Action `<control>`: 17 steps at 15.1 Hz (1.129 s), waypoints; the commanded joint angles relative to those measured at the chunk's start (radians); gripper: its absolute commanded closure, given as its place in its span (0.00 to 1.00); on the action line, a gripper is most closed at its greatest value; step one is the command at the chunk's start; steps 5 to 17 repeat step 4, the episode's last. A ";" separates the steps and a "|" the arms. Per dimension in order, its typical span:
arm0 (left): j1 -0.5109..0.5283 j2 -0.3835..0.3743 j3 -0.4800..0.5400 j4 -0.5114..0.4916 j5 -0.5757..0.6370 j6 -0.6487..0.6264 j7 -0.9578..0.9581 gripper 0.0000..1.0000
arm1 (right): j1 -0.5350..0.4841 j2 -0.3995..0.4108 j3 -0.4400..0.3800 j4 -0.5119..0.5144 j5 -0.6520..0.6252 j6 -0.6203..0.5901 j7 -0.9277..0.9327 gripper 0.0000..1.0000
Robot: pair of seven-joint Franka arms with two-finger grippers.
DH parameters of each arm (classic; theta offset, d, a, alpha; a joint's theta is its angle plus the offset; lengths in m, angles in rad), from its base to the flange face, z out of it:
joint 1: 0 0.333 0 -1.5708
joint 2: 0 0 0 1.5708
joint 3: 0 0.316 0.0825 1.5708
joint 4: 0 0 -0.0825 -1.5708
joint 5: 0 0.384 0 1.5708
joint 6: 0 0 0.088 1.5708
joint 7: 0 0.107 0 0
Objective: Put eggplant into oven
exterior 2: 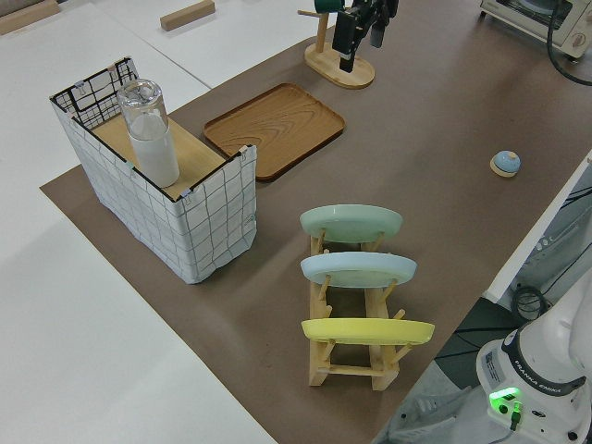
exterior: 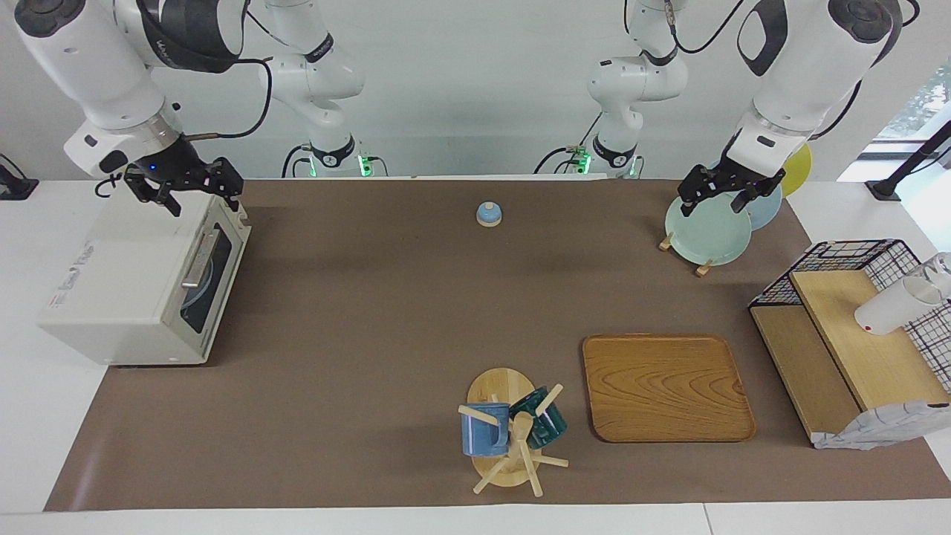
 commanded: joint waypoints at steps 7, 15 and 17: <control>0.012 0.004 -0.011 0.014 0.019 -0.014 -0.009 0.00 | 0.003 -0.004 0.000 0.006 0.015 -0.020 0.011 0.00; 0.012 0.004 -0.011 0.014 0.019 -0.014 -0.009 0.00 | 0.003 -0.004 0.000 0.006 0.015 -0.020 0.011 0.00; 0.012 0.004 -0.011 0.014 0.019 -0.014 -0.009 0.00 | 0.003 -0.004 0.000 0.006 0.015 -0.020 0.011 0.00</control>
